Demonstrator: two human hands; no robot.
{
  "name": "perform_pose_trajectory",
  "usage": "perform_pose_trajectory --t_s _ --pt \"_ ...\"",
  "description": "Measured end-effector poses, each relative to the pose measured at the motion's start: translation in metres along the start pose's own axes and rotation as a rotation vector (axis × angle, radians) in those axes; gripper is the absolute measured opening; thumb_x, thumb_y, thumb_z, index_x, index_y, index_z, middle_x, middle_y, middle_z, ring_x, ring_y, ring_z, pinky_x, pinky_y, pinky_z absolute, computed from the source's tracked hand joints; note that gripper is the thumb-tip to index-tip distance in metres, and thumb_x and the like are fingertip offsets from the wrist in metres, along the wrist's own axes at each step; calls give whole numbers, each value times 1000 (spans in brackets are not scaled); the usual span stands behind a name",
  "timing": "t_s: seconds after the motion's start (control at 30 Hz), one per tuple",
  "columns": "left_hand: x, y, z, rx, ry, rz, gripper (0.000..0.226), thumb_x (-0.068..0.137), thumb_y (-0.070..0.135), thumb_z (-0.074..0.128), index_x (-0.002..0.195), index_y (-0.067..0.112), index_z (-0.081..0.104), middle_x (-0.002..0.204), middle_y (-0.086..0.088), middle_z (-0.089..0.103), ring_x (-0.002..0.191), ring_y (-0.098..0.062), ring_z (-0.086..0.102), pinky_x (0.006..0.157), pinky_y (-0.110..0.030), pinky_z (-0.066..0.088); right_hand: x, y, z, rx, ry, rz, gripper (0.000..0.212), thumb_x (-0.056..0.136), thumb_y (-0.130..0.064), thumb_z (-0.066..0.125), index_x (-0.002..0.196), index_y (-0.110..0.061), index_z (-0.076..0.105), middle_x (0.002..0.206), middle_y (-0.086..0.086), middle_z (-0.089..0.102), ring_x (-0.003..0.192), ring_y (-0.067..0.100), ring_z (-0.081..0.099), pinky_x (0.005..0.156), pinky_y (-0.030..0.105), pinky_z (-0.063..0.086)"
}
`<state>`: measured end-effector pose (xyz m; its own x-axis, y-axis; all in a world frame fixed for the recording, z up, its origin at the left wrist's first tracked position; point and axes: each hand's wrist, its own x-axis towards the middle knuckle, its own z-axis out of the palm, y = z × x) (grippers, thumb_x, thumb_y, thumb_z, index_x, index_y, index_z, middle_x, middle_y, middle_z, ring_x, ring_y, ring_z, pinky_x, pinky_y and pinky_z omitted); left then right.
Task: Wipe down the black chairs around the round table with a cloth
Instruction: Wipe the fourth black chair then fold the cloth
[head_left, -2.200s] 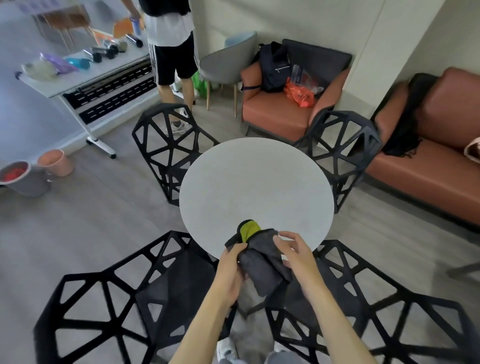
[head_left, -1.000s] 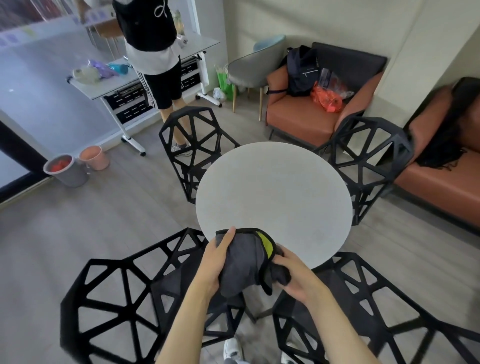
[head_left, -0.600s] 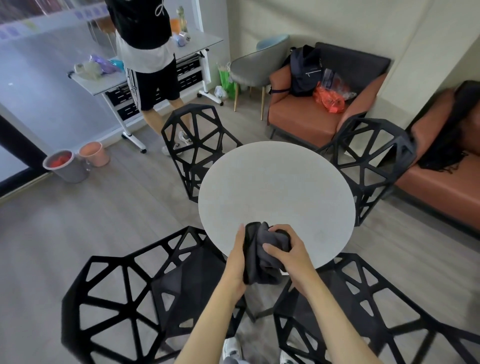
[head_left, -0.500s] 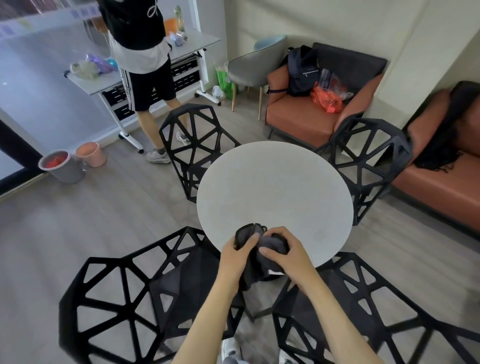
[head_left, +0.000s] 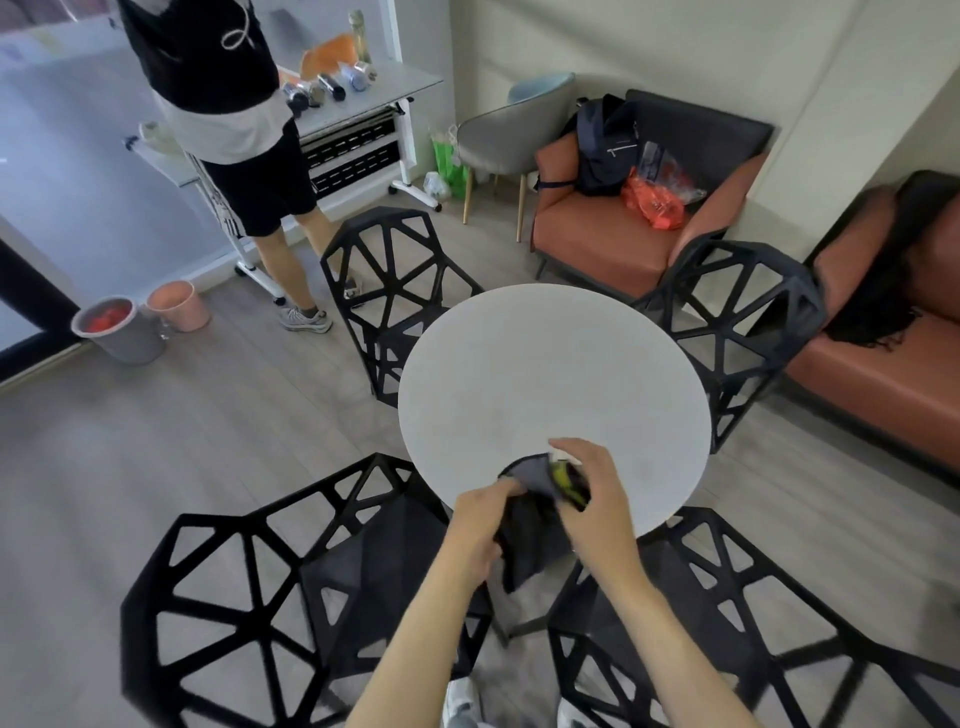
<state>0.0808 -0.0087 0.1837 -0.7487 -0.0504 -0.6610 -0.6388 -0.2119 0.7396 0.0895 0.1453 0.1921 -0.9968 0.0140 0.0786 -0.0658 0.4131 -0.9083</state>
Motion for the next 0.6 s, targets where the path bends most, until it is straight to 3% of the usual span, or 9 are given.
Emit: perform_pose_trajectory --t_s 0.1,0.2,0.3,0.4,0.5,0.6 --pt "-2 1 -1 -310 -98 -177 45 92 44 76 119 8 76 117 -16 77 113 -32 73 108 -50 53 -12 -12 18 175 -260 67 93 80 15 65 145 -48 45 146 -16 48 132 0 53 104 22 50" --pt "2 -4 -7 -383 -48 -200 39 92 33 79 122 9 76 115 -16 77 110 -32 75 101 -49 58 -21 -9 25 226 -404 97 92 83 -2 79 152 -46 36 148 -19 50 138 -6 45 108 23 47" --pt "4 -6 -11 -407 -37 -206 30 97 28 73 120 9 75 110 -15 79 106 -31 75 83 -44 60 -17 -3 24 176 -237 64 64 87 -18 82 141 -35 53 137 -18 60 131 2 56 106 28 49" --pt "5 -2 -11 -476 -81 -162 34 103 29 66 124 4 73 117 -17 77 110 -32 73 93 -44 57 -10 1 27 -12 -31 92 39 86 -31 82 120 -35 64 116 -18 65 112 2 62 97 31 54" --pt "4 1 -7 -411 -130 -110 41 110 34 51 123 1 71 119 -18 76 114 -30 73 105 -45 54 -1 3 33 -180 -100 204 38 80 -52 79 112 -36 67 105 -22 64 100 -3 61 94 32 54" --pt "3 0 -1 -378 -162 -78 44 112 32 46 127 -2 69 121 -20 75 117 -31 71 111 -47 51 10 -1 33 -324 -118 272 18 82 -50 75 94 -41 66 90 -23 67 91 -6 60 100 34 41"
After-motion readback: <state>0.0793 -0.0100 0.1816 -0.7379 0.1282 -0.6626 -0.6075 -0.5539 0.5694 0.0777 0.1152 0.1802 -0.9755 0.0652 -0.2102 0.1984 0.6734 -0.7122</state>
